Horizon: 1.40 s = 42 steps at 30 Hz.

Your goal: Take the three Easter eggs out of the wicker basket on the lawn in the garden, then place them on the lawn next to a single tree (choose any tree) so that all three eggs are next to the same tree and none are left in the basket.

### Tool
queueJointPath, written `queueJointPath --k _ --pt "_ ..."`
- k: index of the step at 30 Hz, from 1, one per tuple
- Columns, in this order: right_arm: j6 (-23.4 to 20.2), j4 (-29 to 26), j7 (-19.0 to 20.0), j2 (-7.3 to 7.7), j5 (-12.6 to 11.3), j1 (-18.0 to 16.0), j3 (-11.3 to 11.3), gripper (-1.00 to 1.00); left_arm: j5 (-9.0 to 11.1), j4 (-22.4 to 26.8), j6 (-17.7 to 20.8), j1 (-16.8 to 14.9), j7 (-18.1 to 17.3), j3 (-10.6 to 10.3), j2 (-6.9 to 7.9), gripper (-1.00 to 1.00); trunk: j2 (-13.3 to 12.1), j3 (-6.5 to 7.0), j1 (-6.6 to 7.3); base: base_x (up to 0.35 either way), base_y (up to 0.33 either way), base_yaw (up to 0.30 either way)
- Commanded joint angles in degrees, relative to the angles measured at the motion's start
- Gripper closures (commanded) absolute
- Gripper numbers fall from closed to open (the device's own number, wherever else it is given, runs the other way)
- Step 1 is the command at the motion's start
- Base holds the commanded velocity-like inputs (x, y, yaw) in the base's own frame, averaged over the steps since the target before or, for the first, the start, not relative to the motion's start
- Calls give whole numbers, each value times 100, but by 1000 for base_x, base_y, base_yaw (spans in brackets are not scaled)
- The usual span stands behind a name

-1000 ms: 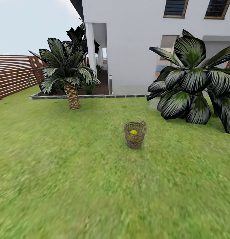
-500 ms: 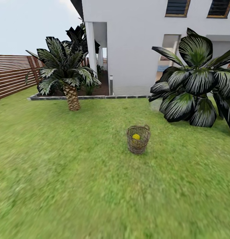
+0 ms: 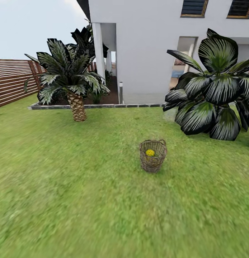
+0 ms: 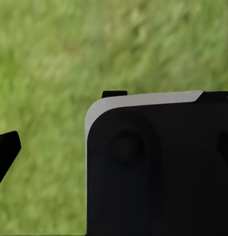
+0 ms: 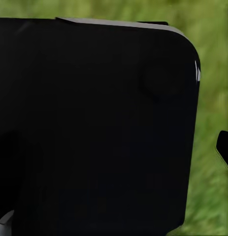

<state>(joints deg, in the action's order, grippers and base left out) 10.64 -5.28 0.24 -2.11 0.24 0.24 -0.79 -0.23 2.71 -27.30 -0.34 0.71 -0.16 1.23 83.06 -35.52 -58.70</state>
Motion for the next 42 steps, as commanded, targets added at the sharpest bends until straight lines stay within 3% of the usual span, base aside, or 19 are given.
queueJointPath --k 1,42 --pt "8 -8 2 0 2 3 -5 -100 -3 -2 -38 -2 5 -11 0 -100 2 -4 -2 202 -128 0" --pt "8 -8 2 0 2 2 -2 -100 -3 -2 -99 -1 0 -37 0 -100 2 -4 -2 188 -188 0"
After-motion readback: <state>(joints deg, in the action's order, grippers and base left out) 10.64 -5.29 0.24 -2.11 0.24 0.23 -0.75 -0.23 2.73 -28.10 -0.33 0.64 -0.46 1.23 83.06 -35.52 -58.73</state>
